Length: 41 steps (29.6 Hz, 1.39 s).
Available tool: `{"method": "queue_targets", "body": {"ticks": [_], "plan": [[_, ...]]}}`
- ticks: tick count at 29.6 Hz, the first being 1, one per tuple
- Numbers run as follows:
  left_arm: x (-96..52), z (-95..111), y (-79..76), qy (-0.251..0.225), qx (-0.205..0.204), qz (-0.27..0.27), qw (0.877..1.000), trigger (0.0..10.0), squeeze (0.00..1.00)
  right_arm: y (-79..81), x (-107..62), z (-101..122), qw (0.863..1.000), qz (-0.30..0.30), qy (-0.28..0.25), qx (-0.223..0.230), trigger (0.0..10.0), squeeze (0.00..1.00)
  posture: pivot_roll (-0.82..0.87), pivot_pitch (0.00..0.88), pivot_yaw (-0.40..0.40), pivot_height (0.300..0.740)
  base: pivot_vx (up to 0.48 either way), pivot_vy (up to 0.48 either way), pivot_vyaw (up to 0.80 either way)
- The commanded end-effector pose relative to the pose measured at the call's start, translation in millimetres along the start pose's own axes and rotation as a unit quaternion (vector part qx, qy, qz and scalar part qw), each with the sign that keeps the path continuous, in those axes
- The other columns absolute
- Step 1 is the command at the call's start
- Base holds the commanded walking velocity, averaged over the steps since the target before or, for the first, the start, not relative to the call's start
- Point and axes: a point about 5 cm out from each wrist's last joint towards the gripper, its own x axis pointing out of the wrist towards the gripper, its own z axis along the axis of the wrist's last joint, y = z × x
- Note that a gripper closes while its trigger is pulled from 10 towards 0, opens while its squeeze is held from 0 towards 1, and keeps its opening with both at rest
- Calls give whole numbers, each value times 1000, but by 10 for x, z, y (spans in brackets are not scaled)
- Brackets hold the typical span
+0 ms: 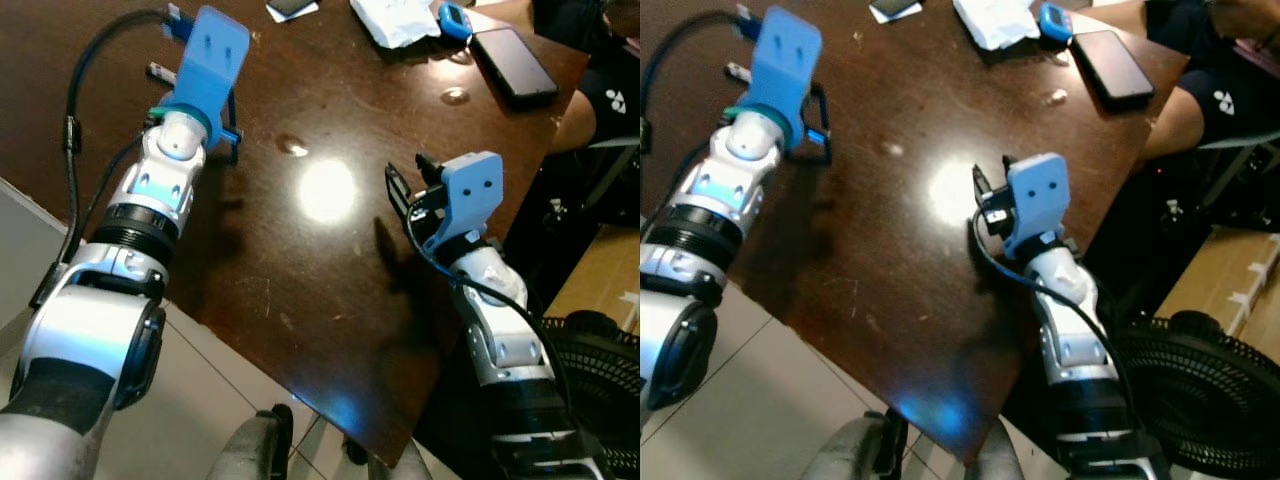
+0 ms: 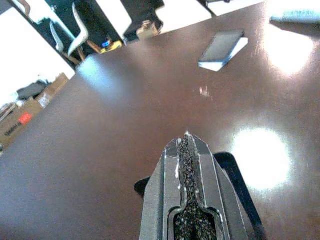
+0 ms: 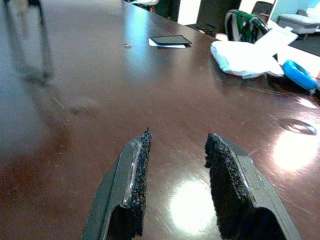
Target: Hang keys on a hook
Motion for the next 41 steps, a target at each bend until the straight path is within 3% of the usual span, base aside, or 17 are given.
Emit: {"method": "queue_targets", "body": {"ticks": [1, 7, 15, 17, 18, 20, 21, 23, 26, 29, 31, 35, 41], "plan": [[-18, 19, 34, -3, -3, 0, 1000, 10000, 0, 46, -21, -63, 1000, 5, 7, 9, 10000, 0, 39, 249, 108, 740, 0, 0, 0], [-89, 228, 128, -21, -63, -5, 998, 10000, 0, 60, -13, -56, 1000, 3, 1, 11, 10000, 0, 44, 216, 115, 740, 0, 0, 0], [-169, 277, 70, -30, -74, -12, 997, 10000, 0, 21, -4, -14, 1000, -2, -10, 8, 10000, 0, 42, 196, 128, 740, 0, 0, 0], [-206, 231, 65, -5, -116, -13, 993, 10000, 0, 12, -7, 19, 1000, -5, -16, 7, 10000, 0, 45, 192, 129, 740, 0, 0, 0], [-231, 180, 63, 22, -161, -13, 987, 10000, 0, 10, -4, 46, 1000, -5, -21, 8, 10000, 0, 44, 193, 129, 740, 0, 0, 0], [-231, 180, 63, 22, -161, -13, 987, 10000, 0, 10, -4, 46, 1000, -5, -21, 8, 10000, 0, 44, 193, 129, 740, 0, 0, 0], [-255, 132, 65, 42, -193, -9, 980, 10000, 0, 9, -2, 65, 1000, -5, -25, 9, 10000, 0, 44, 193, 128, 740, 0, 0, 0], [-255, 132, 65, 42, -193, -9, 980, 10000, 0, 9, -2, 65, 1000, -5, -25, 9, 10000, 0, 44, 193, 128, 740, 0, 0, 0], [-367, 55, 212, 34, -201, 52, 978, 10000, 0, -7, 17, 136, 999, -5, -38, 10, 10000, 0, 42, 188, 123, 740, 0, 0, 0], [-411, 53, 248, 28, -199, 65, 977, 10000, 0, -9, 26, 162, 999, -5, -43, 11, 10000, 0, 45, 187, 120, 740, 0, 0, 0], [-507, 65, 301, 22, -225, 83, 971, 10000, 0, 17, 49, 234, 998, -1, -56, 19, 10000, 0, 50, 182, 115, 740, 0, 0, 0], [-592, 80, 335, 15, -239, 91, 967, 10000, 0, 44, 62, 293, 997, 3, -68, 29, 10000, 0, 50, 178, 111, 740, 0, 0, 0], [-710, 34, 337, 15, -206, 88, 975, 10000, 0, 67, 59, 345, 996, 8, -81, 43, 10000, 0, 48, 172, 101, 740, 0, 0, 0]]}}
